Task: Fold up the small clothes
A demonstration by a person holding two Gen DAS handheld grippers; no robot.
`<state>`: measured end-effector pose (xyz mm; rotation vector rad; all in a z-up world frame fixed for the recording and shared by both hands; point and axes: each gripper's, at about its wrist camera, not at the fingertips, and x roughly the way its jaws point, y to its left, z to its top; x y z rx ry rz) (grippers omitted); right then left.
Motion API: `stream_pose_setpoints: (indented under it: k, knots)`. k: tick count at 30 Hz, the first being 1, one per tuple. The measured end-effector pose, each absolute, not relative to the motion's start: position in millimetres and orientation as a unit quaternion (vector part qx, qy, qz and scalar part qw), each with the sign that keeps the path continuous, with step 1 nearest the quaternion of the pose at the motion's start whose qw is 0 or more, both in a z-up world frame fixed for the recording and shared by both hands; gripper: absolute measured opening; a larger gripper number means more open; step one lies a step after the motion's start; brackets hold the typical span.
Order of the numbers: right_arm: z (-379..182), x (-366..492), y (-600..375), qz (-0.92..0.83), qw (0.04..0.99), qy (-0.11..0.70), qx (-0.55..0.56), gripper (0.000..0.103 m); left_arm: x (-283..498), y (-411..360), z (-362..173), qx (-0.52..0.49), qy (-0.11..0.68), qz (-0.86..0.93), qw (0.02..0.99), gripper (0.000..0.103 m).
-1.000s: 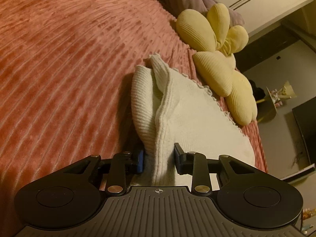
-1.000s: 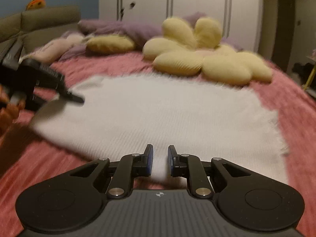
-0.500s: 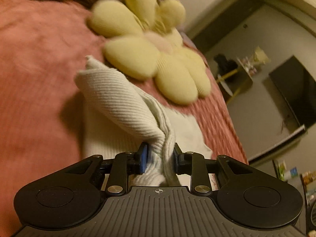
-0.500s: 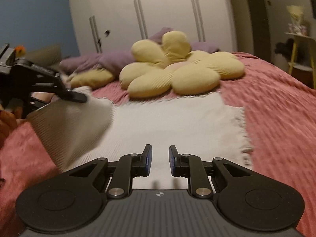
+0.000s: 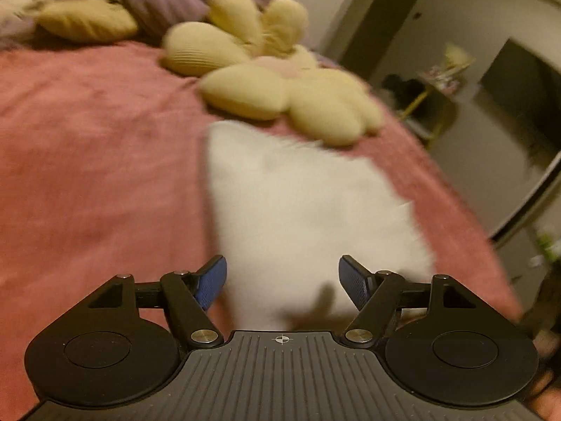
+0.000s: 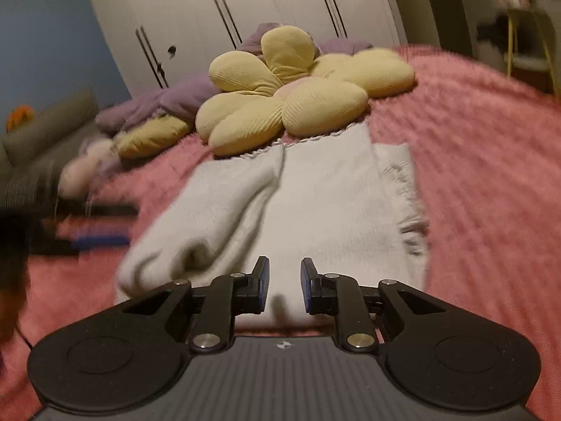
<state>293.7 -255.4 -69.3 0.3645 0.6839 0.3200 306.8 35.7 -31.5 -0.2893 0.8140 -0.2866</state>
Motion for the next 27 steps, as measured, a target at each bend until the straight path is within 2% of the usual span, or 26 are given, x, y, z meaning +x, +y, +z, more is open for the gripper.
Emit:
stream_pose_setpoints:
  k: [1, 3, 4, 6, 8, 14, 19, 20, 22, 23, 24, 27]
  knots:
    - [-69, 299, -254, 0.165, 0.906, 0.336, 0.196, 0.033, 303, 39, -37, -0.131, 0.395, -0.133, 0.899, 0.076]
    - [-70, 311, -253, 0.180, 0.892, 0.347, 0.226, 0.051, 296, 43, -46, -0.118, 0.406, -0.122, 0.898, 0.077]
    - [-71, 317, -251, 0.181, 0.887, 0.352, 0.238, 0.052, 292, 44, -50, -0.107, 0.412, -0.121, 0.897, 0.077]
    - [-72, 327, -250, 0.180, 0.880, 0.361, 0.252, 0.052, 287, 42, -55, -0.085, 0.412, -0.120, 0.899, 0.079]
    - [-76, 337, -249, 0.182, 0.869, 0.372, 0.271, 0.053, 286, 40, -58, -0.089, 0.406, -0.125, 0.901, 0.088]
    - [-94, 364, -249, 0.195, 0.817, 0.411, 0.354, 0.053, 285, 36, -74, -0.110, 0.411, -0.107, 0.899, 0.090]
    - [-102, 385, -237, 0.208, 0.797, 0.427, 0.374, 0.053, 284, 31, -77, -0.106, 0.407, -0.100, 0.902, 0.093]
    - [-103, 390, -234, 0.208, 0.796, 0.432, 0.370, 0.052, 284, 30, -76, -0.102, 0.407, -0.099, 0.902, 0.093]
    - [-101, 397, -224, 0.212, 0.803, 0.435, 0.348, 0.029, 284, 28, -74, -0.098, 0.408, -0.096, 0.903, 0.093]
    - [-95, 398, -219, 0.214, 0.815, 0.434, 0.319, 0.024, 284, 28, -72, -0.099, 0.407, -0.095, 0.903, 0.092]
    - [-87, 397, -213, 0.217, 0.832, 0.425, 0.283, 0.020, 283, 28, -70, -0.104, 0.405, -0.096, 0.903, 0.092]
    - [-51, 380, -202, 0.189, 0.900, 0.363, 0.153, 0.017, 284, 25, -64, -0.113, 0.402, -0.102, 0.903, 0.091]
